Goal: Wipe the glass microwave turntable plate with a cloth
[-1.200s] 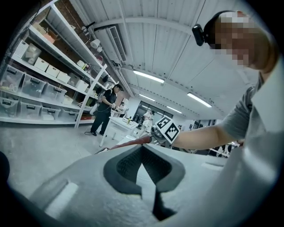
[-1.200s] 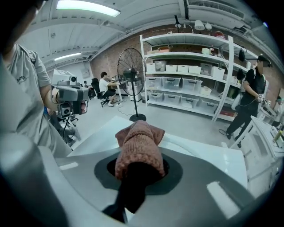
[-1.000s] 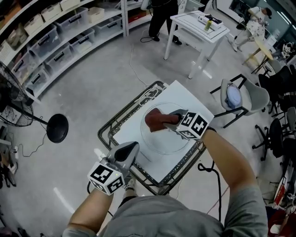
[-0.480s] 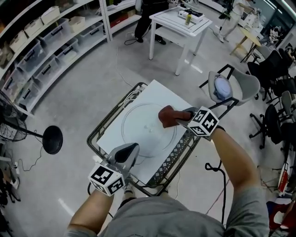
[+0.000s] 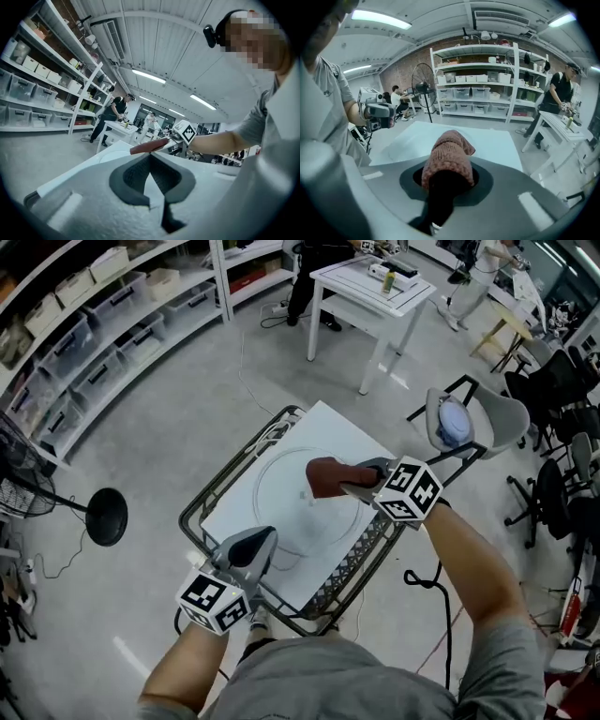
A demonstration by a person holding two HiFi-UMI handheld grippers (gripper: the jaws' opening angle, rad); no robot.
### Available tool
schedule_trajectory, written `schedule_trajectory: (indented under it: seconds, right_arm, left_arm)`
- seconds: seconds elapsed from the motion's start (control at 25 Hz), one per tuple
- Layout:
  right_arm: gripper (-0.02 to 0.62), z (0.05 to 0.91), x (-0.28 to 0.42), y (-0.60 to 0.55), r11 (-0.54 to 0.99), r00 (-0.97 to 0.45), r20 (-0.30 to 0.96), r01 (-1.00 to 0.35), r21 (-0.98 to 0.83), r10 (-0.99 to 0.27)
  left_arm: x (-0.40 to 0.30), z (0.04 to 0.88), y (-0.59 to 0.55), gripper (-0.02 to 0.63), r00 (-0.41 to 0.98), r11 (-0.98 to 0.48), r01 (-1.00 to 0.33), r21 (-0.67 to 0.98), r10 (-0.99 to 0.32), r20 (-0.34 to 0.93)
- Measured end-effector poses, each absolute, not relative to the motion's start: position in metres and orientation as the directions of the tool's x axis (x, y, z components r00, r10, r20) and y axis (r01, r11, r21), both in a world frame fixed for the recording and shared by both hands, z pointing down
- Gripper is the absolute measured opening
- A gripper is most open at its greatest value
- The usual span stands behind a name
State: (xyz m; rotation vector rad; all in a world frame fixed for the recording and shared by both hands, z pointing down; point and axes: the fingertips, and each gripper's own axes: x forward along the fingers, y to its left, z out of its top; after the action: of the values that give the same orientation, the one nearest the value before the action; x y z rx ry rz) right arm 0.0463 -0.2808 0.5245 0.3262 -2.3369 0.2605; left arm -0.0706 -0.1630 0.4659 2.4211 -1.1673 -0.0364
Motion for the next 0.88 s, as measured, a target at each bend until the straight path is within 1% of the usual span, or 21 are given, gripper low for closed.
schedule_trajectory:
  seconds: [0.2, 0.4, 0.52, 0.64, 0.88]
  right_arm:
    - [0.069, 0.515, -0.049, -0.250, 0.982, -0.746, 0.665, -0.153, -0.115, -0.039]
    - [0.069, 0.532, -0.110, -0.221, 0.992, -0.733, 0.678, -0.039, -0.121, 0.054]
    - [0.069, 0.548, -0.119, -0.215, 0.993, -0.709, 0.702, -0.023, -0.114, 0.064]
    - [0.069, 0.557, -0.114, -0.216, 0.993, -0.689, 0.722, -0.036, -0.113, 0.057]
    - [0.069, 0.560, -0.074, -0.220, 0.990, -0.671, 0.741, -0.092, -0.107, 0.018]
  left_arm:
    - [-0.117, 0.468, -0.153, 0.003, 0.583, -0.483, -0.778, 0.402, -0.793, 0.176]
    - [-0.150, 0.473, -0.141, 0.003, 0.542, -0.436, -0.800, 0.413, -0.820, 0.184]
    - [-0.160, 0.478, -0.137, 0.003, 0.537, -0.430, -0.801, 0.418, -0.823, 0.184]
    - [-0.163, 0.480, -0.134, 0.003, 0.546, -0.435, -0.795, 0.423, -0.818, 0.184]
    - [-0.144, 0.476, -0.137, 0.003, 0.579, -0.471, -0.776, 0.420, -0.795, 0.178]
